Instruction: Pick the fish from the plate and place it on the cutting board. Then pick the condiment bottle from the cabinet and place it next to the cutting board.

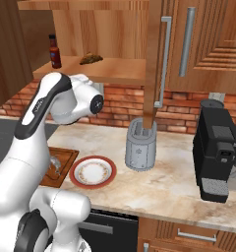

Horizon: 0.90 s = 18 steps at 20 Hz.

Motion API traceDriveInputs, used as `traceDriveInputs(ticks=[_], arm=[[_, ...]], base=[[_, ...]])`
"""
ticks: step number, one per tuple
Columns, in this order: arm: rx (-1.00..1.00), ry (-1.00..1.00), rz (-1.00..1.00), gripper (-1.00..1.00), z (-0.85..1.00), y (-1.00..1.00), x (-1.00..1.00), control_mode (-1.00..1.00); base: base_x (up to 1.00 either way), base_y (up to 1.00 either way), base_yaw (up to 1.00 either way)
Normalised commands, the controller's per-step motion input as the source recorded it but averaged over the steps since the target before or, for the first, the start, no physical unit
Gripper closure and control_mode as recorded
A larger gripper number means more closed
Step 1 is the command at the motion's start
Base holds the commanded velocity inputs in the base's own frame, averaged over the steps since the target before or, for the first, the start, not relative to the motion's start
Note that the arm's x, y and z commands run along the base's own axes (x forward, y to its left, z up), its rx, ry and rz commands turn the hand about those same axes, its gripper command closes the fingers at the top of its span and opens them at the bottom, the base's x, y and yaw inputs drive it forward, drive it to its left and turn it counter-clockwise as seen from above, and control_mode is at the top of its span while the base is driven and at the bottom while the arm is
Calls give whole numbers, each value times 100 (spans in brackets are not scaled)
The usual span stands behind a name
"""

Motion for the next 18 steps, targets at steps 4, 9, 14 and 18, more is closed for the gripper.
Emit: traceDriveInputs(ticks=[4, 9, 14, 18], arm=[[0, 0, 0, -100, 13, 0, 0, -100], [0, 0, 0, -100, 11, 0, 0, -100], [0, 0, 0, -100, 4, 0, 0, -100], [0, 0, 0, -100, 4, 0, 0, -100]], base=[[0, 0, 0], [0, 0, 0], [0, 0, 0], [0, 0, 0]])
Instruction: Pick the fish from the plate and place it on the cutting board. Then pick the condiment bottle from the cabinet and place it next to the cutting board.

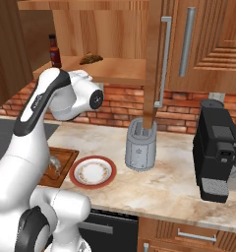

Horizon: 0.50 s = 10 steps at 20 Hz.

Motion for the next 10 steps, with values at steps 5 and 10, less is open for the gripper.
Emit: traceDriveInputs(ticks=[5, 10], arm=[[0, 0, 0, -100, 3, 0, 1, -100], [0, 0, 0, -100, 0, 0, 8, -100]], base=[[0, 0, 0], [0, 0, 0]])
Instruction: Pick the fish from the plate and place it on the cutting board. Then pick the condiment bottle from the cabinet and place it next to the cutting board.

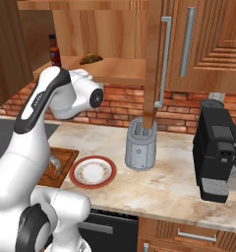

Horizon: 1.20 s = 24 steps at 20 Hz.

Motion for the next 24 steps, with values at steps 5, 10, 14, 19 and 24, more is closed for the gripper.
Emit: traceDriveInputs(ticks=[5, 10, 14, 19, 24], arm=[[0, 0, 0, -100, 0, 0, 9, -100], [0, 0, 0, -100, 0, 0, 10, -100], [0, 0, 0, -100, 1, 0, 5, -100], [0, 0, 0, -100, 7, 0, 1, -100], [0, 0, 0, -100, 13, 0, 0, -100]], base=[[0, 0, 0], [0, 0, 0], [0, 0, 0], [0, 0, 0], [0, 0, 0]])
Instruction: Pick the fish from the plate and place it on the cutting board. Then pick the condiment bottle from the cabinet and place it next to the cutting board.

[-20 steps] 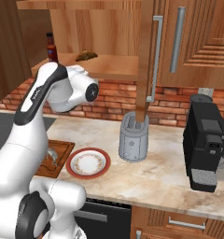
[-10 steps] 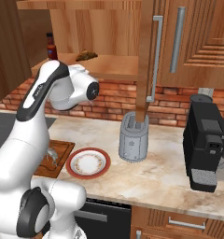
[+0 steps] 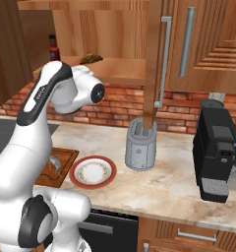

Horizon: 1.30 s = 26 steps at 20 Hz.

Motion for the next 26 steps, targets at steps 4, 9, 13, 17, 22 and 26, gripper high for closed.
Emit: traceDriveInputs(ticks=[4, 9, 13, 17, 22, 26], arm=[[0, 0, 0, -100, 17, 0, 0, -100], [0, 0, 0, -100, 17, 0, 0, -100], [0, 0, 0, -100, 14, 0, 0, -100], [0, 0, 0, -100, 11, 0, 0, -100], [0, 0, 0, -100, 5, 0, 0, -100], [0, 0, 0, -100, 3, 0, 0, -100]], base=[[0, 0, 0], [0, 0, 0], [0, 0, 0], [0, 0, 0], [0, 0, 0], [0, 0, 0]])
